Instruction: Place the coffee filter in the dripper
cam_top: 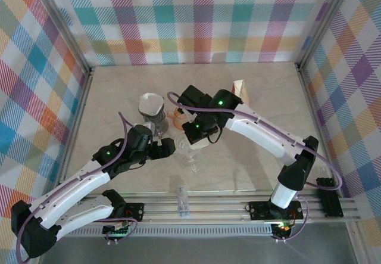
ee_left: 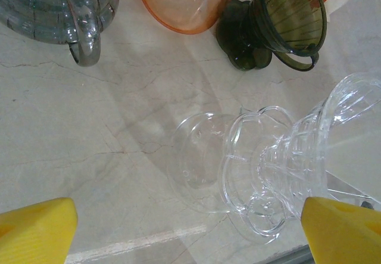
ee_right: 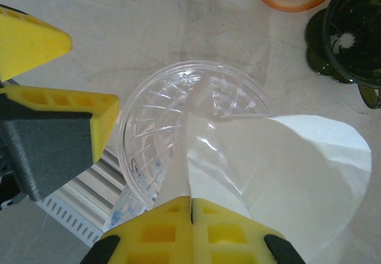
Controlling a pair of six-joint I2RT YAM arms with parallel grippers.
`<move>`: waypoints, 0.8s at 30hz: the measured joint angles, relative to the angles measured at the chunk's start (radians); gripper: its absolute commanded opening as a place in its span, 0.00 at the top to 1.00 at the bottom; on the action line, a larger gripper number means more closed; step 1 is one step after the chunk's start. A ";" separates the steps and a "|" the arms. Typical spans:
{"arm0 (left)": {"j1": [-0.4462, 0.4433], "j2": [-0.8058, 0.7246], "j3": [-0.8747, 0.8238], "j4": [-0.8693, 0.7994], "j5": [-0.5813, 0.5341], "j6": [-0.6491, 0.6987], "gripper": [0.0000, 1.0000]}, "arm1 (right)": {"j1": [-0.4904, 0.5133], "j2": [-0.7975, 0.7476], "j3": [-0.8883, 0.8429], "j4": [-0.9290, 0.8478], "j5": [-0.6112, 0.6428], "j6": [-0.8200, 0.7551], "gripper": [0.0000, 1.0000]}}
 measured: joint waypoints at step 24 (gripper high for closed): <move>0.001 -0.045 0.048 -0.040 0.016 0.000 0.02 | 0.005 -0.026 -0.157 0.171 -0.008 0.024 0.38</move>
